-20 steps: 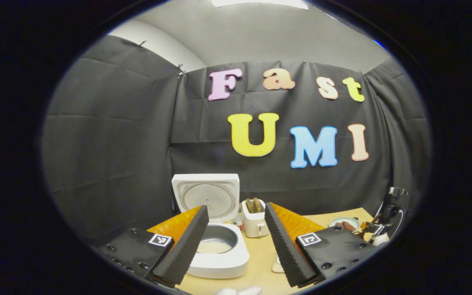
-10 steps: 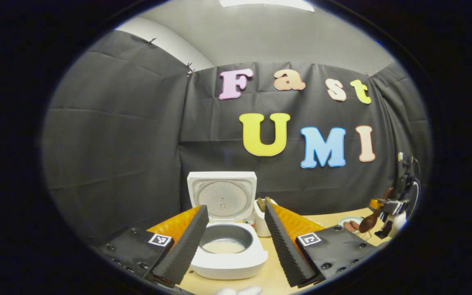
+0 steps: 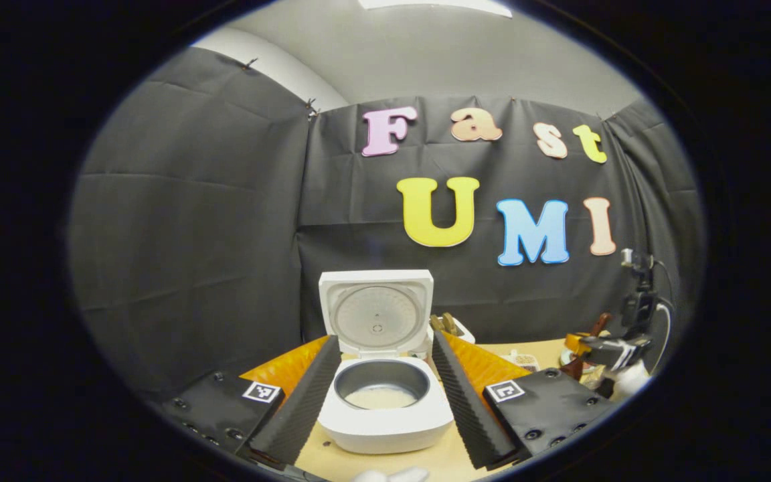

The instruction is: Close the left gripper, press the button to open the rice cooker; take a wooden spoon from the chopstick holder with the right hand, scoop a spoonful of rice and pour it into the rice cooker, then put the wooden spoon back into the chopstick holder.

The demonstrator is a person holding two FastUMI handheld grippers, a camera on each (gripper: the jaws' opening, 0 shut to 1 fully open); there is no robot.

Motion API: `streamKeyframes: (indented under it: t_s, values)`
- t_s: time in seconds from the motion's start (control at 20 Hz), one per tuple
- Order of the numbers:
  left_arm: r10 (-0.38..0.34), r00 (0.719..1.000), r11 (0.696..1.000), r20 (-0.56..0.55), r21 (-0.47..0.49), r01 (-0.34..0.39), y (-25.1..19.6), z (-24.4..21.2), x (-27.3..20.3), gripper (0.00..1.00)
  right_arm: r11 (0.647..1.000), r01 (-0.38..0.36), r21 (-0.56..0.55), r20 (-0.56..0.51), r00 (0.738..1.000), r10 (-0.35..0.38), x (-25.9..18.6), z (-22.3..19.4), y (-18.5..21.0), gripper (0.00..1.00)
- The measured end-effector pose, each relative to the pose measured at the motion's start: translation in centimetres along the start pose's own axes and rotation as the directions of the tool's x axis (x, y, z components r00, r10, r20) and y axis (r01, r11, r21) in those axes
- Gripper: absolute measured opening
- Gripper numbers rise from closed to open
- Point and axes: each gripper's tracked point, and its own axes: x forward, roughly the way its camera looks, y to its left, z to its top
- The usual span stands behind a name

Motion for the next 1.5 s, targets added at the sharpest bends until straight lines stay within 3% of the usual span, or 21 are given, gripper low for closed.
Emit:
streamKeyframes:
  t_s: [0.45, 0.5, 0.65, 0.7, 0.9, 1.15, 1.5]
  values:
    - [-0.005, 1.000, 1.000, -0.023, 0.031, 0.006, 0.1, -1.1, 0.4, 0.93, 0.976, 0.088, -0.199, -0.065, 0.993, -0.103, 2.9, -6.1, -2.2, 0.20]
    - [-0.007, 0.999, 1.000, -0.031, 0.030, 0.008, 0.1, -1.3, 0.4, 0.98, 0.964, 0.098, -0.249, -0.060, 0.991, -0.116, 3.2, -6.5, -2.4, 0.21]
    - [-0.002, 0.999, 0.999, -0.045, 0.037, 0.003, 0.3, -1.7, 0.4, 0.99, 0.913, 0.113, -0.393, -0.073, 0.986, -0.153, 3.8, -8.2, -3.1, 0.20]
    - [-0.001, 0.999, 0.999, -0.045, 0.042, 0.003, 0.2, -1.8, 0.4, 0.93, 0.897, 0.105, -0.428, -0.079, 0.985, -0.153, 4.0, -8.8, -2.9, 0.20]
    - [0.004, 0.999, 0.999, -0.040, 0.052, -0.002, 0.5, -1.6, 0.1, 0.98, 0.838, 0.061, -0.543, -0.089, 0.988, -0.130, 4.0, -10.1, -1.0, 0.21]
    - [0.023, 0.999, 0.998, -0.043, 0.054, -0.020, 1.6, -1.6, 0.0, 0.94, 0.861, -0.011, -0.509, -0.165, 0.983, -0.084, 4.0, -12.1, 1.4, 0.20]
    - [0.045, 0.997, 0.998, -0.063, 0.043, -0.042, 3.4, -2.3, 0.2, 0.94, 0.956, -0.044, -0.290, -0.243, 0.969, -0.029, 4.6, -13.0, 3.9, 0.21]
